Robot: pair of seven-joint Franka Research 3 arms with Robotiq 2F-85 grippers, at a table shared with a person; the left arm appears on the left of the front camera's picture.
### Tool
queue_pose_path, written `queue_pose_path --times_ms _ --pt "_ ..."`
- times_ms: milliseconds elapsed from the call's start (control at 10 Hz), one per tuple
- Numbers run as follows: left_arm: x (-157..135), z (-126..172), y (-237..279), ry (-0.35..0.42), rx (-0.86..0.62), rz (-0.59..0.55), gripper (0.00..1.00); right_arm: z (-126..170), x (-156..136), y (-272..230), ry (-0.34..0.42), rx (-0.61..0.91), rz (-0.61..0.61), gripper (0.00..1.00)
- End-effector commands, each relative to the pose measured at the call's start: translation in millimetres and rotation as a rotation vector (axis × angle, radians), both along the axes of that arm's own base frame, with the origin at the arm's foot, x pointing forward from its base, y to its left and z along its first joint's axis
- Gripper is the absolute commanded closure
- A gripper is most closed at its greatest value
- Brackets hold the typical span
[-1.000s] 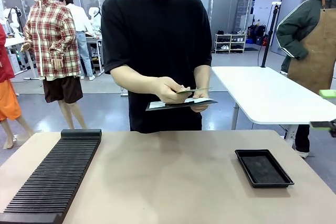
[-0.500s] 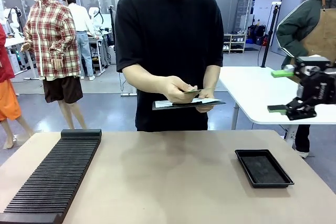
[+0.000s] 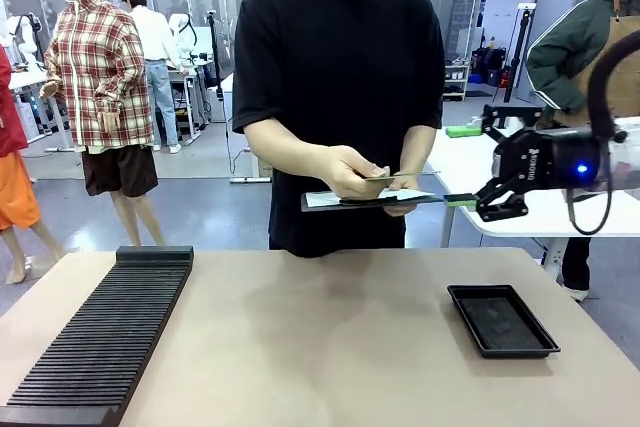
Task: Inspect the PCB.
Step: Pick up the Blank PCB that the human is holding.
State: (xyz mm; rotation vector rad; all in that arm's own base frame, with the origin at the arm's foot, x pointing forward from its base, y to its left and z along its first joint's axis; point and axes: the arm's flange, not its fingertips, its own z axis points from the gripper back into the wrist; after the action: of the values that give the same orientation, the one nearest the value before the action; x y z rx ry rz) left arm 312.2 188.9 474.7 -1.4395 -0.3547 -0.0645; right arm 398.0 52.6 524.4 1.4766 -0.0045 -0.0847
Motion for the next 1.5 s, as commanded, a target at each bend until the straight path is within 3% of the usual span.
queue_pose_path --times_ms 0,500,600,700,800,900,1000,1100,1200,1400 --pt "0 4 1 0.009 0.006 0.000 0.00 2 13 13 0.054 0.019 0.005 0.00" --pt "0 4 1 0.009 0.006 0.000 0.00 -12 22 40 0.131 0.042 0.019 0.00" --pt "0 4 1 0.009 0.006 0.000 0.00 -14 22 45 0.146 0.046 0.021 0.09" --pt "0 4 1 0.009 0.006 0.000 0.00 -17 21 50 0.151 0.049 0.028 0.34" --pt "0 4 1 0.009 0.006 0.000 0.00 -18 22 54 0.157 0.051 0.029 0.69" --pt "0 4 1 0.009 0.006 0.000 0.00 -18 24 60 0.159 0.048 0.031 0.94" --pt "0 4 1 0.009 0.006 0.000 0.00 -20 25 64 0.166 0.049 0.035 1.00" --pt "0 4 1 0.009 0.006 0.000 0.00 -22 25 66 0.176 0.053 0.035 0.76" --pt "0 4 1 0.009 0.006 0.000 0.00 -23 25 67 0.178 0.054 0.039 1.00" --pt "0 4 1 0.009 0.006 0.000 0.00 -25 23 70 0.183 0.058 0.048 1.00"
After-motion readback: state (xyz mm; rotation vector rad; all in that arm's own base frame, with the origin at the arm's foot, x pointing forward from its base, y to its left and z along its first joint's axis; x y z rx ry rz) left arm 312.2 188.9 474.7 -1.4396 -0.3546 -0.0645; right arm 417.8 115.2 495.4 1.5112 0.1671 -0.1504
